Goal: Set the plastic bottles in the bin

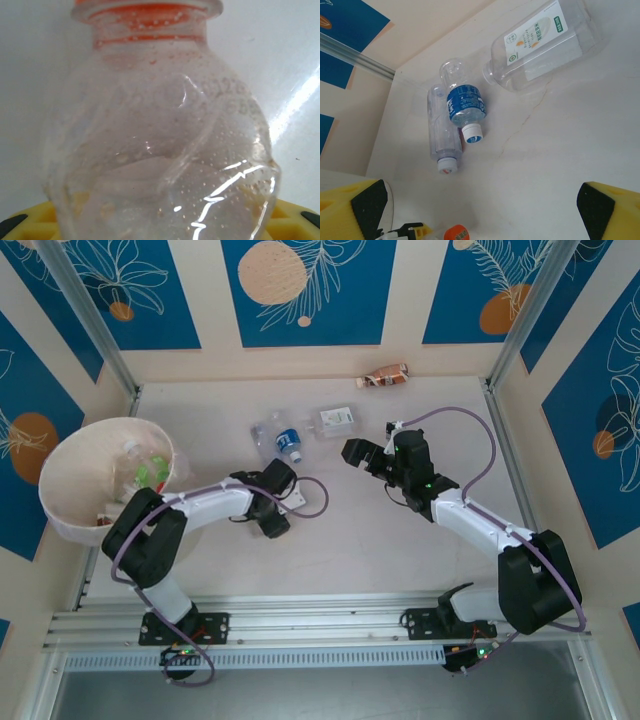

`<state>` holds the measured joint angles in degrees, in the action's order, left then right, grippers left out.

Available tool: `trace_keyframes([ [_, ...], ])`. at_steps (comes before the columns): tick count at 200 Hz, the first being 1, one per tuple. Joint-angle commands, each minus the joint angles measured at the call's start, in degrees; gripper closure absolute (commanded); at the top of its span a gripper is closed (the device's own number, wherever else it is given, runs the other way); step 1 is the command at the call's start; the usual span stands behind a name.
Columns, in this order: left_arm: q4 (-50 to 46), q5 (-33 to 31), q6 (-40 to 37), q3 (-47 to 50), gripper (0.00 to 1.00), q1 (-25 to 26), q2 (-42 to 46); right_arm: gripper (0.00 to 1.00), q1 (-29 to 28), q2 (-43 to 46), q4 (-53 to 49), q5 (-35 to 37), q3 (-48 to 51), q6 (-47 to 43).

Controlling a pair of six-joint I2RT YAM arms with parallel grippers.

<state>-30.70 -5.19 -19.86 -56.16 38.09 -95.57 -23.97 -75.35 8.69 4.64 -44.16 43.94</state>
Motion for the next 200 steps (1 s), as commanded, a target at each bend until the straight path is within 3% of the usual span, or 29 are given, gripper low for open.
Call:
trace_keyframes([
  [1,1.3,-0.2,0.5,0.3,0.77,-0.5,3.7,0.0,0.3,-0.5,-0.3,-0.6,-0.4,0.8],
  [9,1.5,0.3,0.8,0.2,0.85,-0.5,4.7,0.0,0.3,-0.5,-0.3,-0.6,-0.3,0.9],
  [17,1.6,1.0,0.9,0.2,1.0,-0.5,5.8,0.0,0.3,-0.6,-0.4,-0.6,-0.4,0.8],
  [90,6.3,8.4,4.8,0.5,1.0,-0.6,19.2,0.0,0.5,-1.3,-0.5,-1.3,-1.2,1.0],
  [141,12.4,5.6,11.0,0.2,1.0,-1.2,29.7,0.0,0.5,-2.3,-0.4,-2.4,-1.9,1.6],
  [200,13.1,2.9,21.0,-3.6,1.0,-2.1,33.4,0.0,0.6,0.2,3.5,-5.6,-0.4,0.4],
])
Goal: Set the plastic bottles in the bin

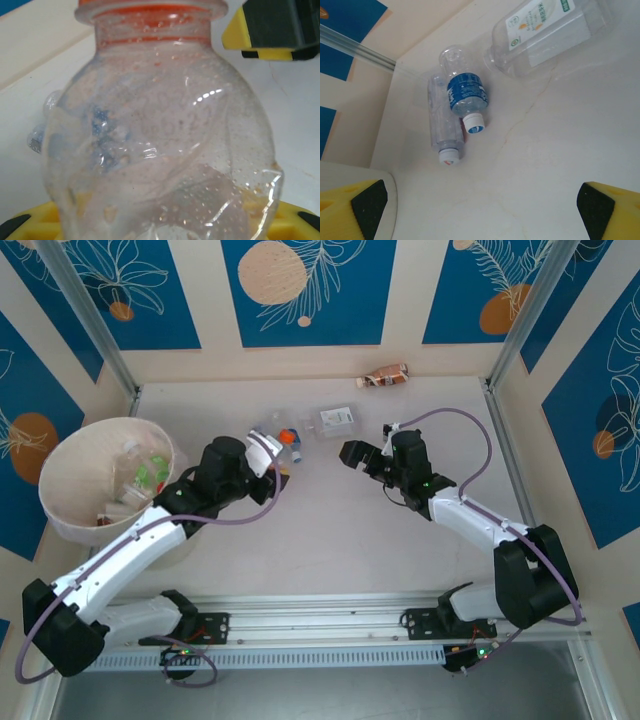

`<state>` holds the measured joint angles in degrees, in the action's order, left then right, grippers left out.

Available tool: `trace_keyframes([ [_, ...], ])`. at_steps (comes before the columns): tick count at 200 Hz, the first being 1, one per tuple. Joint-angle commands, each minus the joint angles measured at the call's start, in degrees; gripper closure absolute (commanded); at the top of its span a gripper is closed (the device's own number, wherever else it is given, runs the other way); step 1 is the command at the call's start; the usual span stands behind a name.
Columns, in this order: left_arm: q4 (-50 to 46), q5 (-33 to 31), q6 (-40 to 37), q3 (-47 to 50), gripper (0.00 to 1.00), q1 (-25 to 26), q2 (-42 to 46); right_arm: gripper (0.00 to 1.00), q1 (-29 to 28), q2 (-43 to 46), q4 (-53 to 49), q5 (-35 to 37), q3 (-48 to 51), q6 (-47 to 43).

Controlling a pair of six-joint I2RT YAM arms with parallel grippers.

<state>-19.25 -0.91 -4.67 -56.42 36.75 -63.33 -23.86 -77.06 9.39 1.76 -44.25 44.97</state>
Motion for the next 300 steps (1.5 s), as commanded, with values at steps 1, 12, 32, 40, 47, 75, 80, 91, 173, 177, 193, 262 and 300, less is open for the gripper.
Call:
trace_keyframes([
  [1,1.7,-1.4,6.1,-3.5,1.0,-0.8,1.2,0.0,0.4,2.0,2.8,-2.8,-0.3,-0.7],
  [12,1.7,-2.0,7.9,-4.5,1.0,-0.8,1.5,0.0,0.4,2.6,3.2,-3.9,-0.1,-1.0],
  [32,2.2,-0.6,9.9,-5.8,1.0,-0.9,2.6,0.0,0.4,3.7,3.4,-5.4,0.0,-1.7],
  [40,3.1,1.1,10.2,-5.9,1.0,-0.9,3.4,0.0,0.3,4.1,3.4,-5.8,0.0,-1.8],
  [47,4.0,2.1,10.6,-5.9,1.0,-1.0,4.2,0.0,0.3,4.5,3.6,-6.1,0.1,-1.8],
  [75,5.8,1.5,12.0,-6.2,1.0,-1.0,7.7,0.01,0.0,6.1,4.2,-7.0,0.3,-2.1],
  [80,5.9,0.6,12.2,-6.3,1.0,-0.9,8.3,0.0,0.0,6.4,4.2,-7.1,0.3,-2.2],
  [91,5.6,-2.2,12.5,-6.5,1.0,-0.9,9.8,0.0,-0.1,6.8,4.2,-7.2,0.1,-2.5],
  [173,-1.6,-25.9,14.8,-14.3,1.0,-0.9,18.8,0.0,-0.5,7.1,4.2,-4.7,-0.2,-1.8],
  [177,-1.4,-27.9,14.8,-14.2,1.0,-0.9,19.2,0.0,-0.5,6.9,4.2,-4.7,-0.3,-1.7],
  [193,-1.5,-36.0,14.1,-14.4,1.0,-0.9,20.3,0.0,-0.6,6.7,4.4,-4.7,-0.4,-1.6],
  [262,-6.4,-56.4,21.3,-14.1,1.0,-13.6,17.2,0.0,-0.7,5.0,5.1,-5.9,-1.0,-1.0],
  [300,-17.8,-45.4,36.0,-18.8,1.0,-30.5,11.2,0.0,-0.7,4.7,4.5,-7.6,-1.8,-1.5],
])
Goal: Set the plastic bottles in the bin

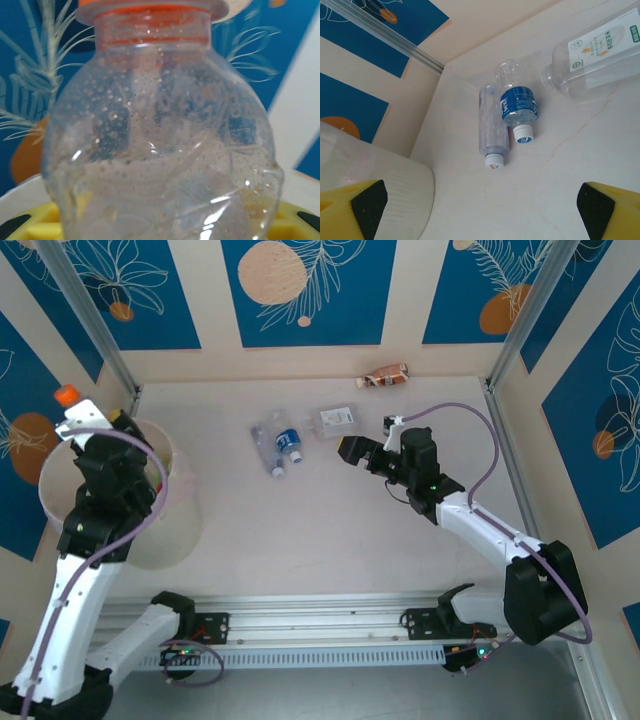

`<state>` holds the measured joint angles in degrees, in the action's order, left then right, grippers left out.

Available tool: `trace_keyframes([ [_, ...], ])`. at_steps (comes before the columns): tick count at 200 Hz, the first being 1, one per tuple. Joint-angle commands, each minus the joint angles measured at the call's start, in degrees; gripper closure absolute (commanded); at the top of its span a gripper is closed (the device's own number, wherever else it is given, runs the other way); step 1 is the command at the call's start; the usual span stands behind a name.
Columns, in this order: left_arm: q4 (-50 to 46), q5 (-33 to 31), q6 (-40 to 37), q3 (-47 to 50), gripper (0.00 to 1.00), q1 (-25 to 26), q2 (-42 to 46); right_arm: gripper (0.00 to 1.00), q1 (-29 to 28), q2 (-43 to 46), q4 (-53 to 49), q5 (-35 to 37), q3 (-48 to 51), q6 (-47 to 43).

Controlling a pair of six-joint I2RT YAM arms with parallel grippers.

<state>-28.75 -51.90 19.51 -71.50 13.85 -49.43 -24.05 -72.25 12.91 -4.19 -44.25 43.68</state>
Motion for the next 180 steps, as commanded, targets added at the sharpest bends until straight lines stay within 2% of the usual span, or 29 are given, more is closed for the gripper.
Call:
trace_keyframes([
  [1,-8.4,6.2,12.3,-3.8,1.0,-7.9,-2.9,0.0,-0.5,0.0,0.9,-1.7,-1.9,-0.3],
  [20,-8.4,17.6,20.3,-3.5,1.0,-15.1,-4.7,0.0,-0.6,0.2,0.5,-2.1,-1.7,-0.4],
  [31,-9.0,20.8,24.9,-3.8,1.0,-17.4,-6.3,0.0,-0.6,0.3,0.8,-2.1,-1.4,-0.2],
  [56,-12.9,19.8,35.3,-4.2,1.0,-20.4,-9.1,0.0,-0.6,1.0,0.5,-2.2,-0.9,-0.2],
  [75,-12.0,18.6,45.3,-0.7,1.0,-22.4,-8.8,0.0,-0.6,2.0,0.0,-1.6,-0.4,-0.8],
  [86,-9.9,18.4,48.7,1.8,0.91,-23.0,-8.4,0.0,-0.6,2.5,-0.3,-1.1,-0.2,-1.3],
  [101,-10.4,16.8,52.3,2.4,0.87,-23.4,-8.7,0.0,-0.5,3.2,-0.8,-0.6,-0.1,-1.9],
  [109,-11.2,16.0,53.5,2.0,0.79,-23.6,-9.3,0.01,-0.5,3.4,-1.0,-0.5,-0.1,-2.1],
  [136,-12.0,16.1,54.7,0.1,0.38,-24.1,-11.2,0.01,-0.5,3.9,-1.3,-0.1,0.1,-2.5],
  [155,-9.5,15.5,54.2,0.8,0.26,-24.1,-10.5,0.0,-0.5,4.0,-1.4,-0.1,0.3,-2.5],
  [170,-7.8,15.3,53.7,1.5,0.11,-24.1,-9.4,0.0,-0.5,4.1,-1.6,0.1,0.3,-2.6],
  [180,-7.3,15.2,53.4,1.5,0.05,-24.0,-9.0,0.0,-0.4,4.3,-1.7,0.3,0.4,-2.8],
])
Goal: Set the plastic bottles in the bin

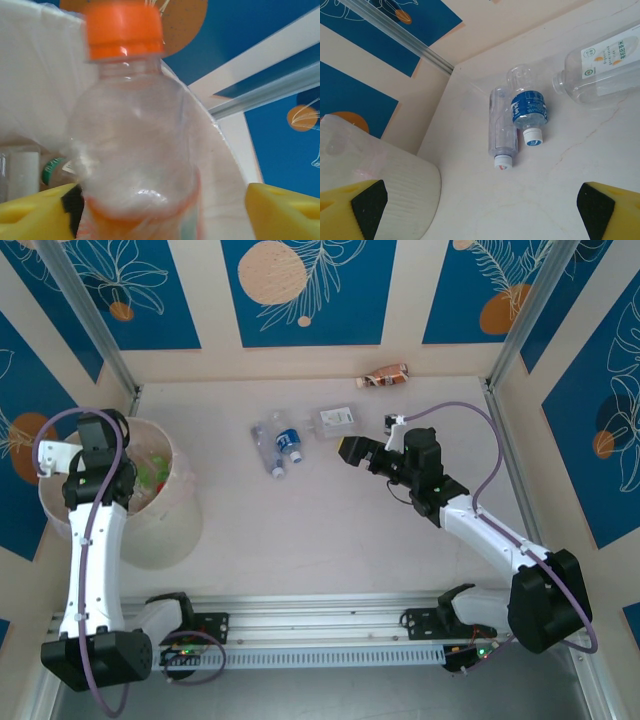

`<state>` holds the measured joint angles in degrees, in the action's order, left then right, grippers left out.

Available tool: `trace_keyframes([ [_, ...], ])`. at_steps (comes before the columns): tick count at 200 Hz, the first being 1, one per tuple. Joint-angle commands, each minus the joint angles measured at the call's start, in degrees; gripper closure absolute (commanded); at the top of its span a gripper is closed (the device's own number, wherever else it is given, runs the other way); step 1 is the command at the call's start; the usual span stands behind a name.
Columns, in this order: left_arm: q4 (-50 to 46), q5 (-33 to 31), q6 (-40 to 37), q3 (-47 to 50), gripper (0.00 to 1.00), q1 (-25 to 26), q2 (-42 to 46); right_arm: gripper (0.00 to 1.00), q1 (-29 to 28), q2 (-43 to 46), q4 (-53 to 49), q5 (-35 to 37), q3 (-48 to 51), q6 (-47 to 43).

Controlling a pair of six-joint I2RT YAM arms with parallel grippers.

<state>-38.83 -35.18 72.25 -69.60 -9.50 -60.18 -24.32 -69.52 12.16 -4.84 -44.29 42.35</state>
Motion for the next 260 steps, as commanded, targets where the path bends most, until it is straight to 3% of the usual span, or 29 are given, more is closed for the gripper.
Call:
trace_keyframes([
  [1,2.8,-1.5,0.5,-0.4,0.04,-0.7,1.8,0.01,-0.1,1.6,-1.0,1.0,0.5,-1.5],
  [8,3.1,-1.4,0.3,-0.4,0.0,-0.7,1.9,0.0,-0.1,1.7,-1.0,1.2,0.6,-1.5],
  [31,5.0,-0.6,-0.4,0.5,0.0,-0.7,2.5,0.01,0.0,2.1,-1.0,1.8,0.9,-1.8],
  [58,10.4,6.0,-3.1,1.8,0.0,-0.5,3.7,0.0,0.4,2.7,-1.6,2.2,1.3,-1.8],
  [90,11.6,6.7,-9.2,-0.9,0.0,3.5,4.0,0.0,0.7,4.3,-2.1,3.8,2.3,-1.7],
  [114,13.8,5.7,-15.5,-2.8,0.0,9.5,4.0,0.0,1.2,4.9,-2.1,4.8,2.8,-1.2],
  [138,15.7,2.0,-22.5,-5.1,0.0,20.3,2.0,0.0,1.6,4.7,-2.0,4.8,3.0,-0.5],
  [189,18.6,-7.3,-38.8,-12.9,0.0,40.2,-10.9,0.0,2.3,4.5,-1.9,5.6,3.2,0.1],
  [225,14.1,-2.9,-45.8,-19.5,0.0,44.5,-23.2,0.0,2.6,5.1,-0.8,7.7,4.9,-0.2],
  [260,12.0,3.1,-42.5,-20.0,0.0,44.5,-32.4,0.01,2.6,6.4,-2.9,10.2,5.4,-0.8],
])
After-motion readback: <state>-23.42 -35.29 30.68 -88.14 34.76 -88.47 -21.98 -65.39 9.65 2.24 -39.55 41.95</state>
